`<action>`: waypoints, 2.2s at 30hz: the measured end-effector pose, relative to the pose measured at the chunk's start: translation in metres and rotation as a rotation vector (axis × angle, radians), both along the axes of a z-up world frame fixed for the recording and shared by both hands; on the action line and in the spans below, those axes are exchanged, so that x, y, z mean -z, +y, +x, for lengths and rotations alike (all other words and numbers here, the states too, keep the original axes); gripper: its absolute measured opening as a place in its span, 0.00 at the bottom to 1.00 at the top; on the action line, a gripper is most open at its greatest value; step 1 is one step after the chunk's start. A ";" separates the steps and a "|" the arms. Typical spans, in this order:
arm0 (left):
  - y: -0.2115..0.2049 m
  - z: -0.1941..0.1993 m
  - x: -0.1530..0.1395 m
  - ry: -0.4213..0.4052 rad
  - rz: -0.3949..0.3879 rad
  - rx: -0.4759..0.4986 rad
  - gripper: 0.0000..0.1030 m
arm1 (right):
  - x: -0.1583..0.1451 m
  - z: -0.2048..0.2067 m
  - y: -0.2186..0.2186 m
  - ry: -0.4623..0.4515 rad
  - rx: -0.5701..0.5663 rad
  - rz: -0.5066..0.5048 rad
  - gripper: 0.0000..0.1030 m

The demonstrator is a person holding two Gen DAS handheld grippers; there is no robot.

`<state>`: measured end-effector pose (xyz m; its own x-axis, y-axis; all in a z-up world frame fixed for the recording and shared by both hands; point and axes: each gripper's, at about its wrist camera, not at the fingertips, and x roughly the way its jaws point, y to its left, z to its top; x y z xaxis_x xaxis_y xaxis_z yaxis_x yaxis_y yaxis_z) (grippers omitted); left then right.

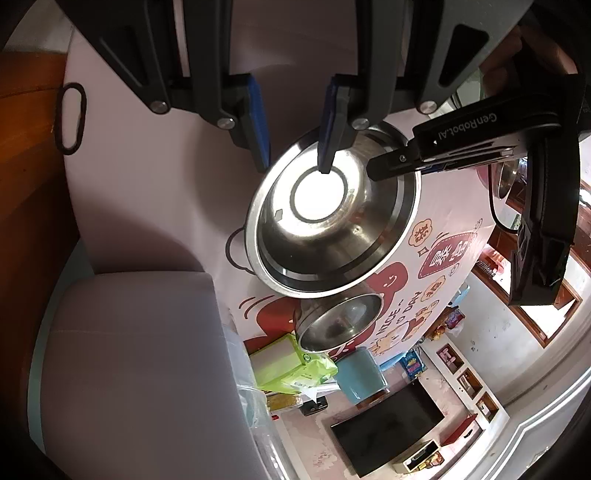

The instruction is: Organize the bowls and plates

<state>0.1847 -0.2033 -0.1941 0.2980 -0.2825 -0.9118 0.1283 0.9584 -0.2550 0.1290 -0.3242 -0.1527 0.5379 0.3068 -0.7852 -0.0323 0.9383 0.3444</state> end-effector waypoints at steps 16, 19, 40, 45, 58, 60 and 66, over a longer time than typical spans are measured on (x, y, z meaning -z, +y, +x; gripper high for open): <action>0.004 -0.019 -0.022 -0.053 -0.024 0.022 0.27 | -0.024 -0.019 0.006 -0.064 -0.012 -0.035 0.25; 0.006 -0.026 -0.028 -0.067 -0.028 0.014 0.27 | -0.030 -0.025 0.010 -0.081 -0.024 -0.037 0.25; 0.019 -0.092 -0.077 -0.182 -0.035 0.025 0.28 | -0.072 -0.086 0.017 -0.219 -0.097 -0.052 0.25; 0.018 -0.111 -0.087 -0.204 -0.034 0.042 0.28 | -0.080 -0.101 0.017 -0.249 -0.111 -0.064 0.25; 0.007 -0.154 -0.097 -0.208 -0.020 0.137 0.29 | -0.080 -0.142 0.010 -0.237 -0.067 -0.059 0.25; 0.005 -0.159 -0.095 -0.198 -0.021 0.150 0.29 | -0.079 -0.148 0.010 -0.227 -0.056 -0.062 0.25; -0.007 -0.175 -0.080 -0.138 -0.030 0.198 0.29 | -0.068 -0.168 0.003 -0.169 -0.017 -0.070 0.25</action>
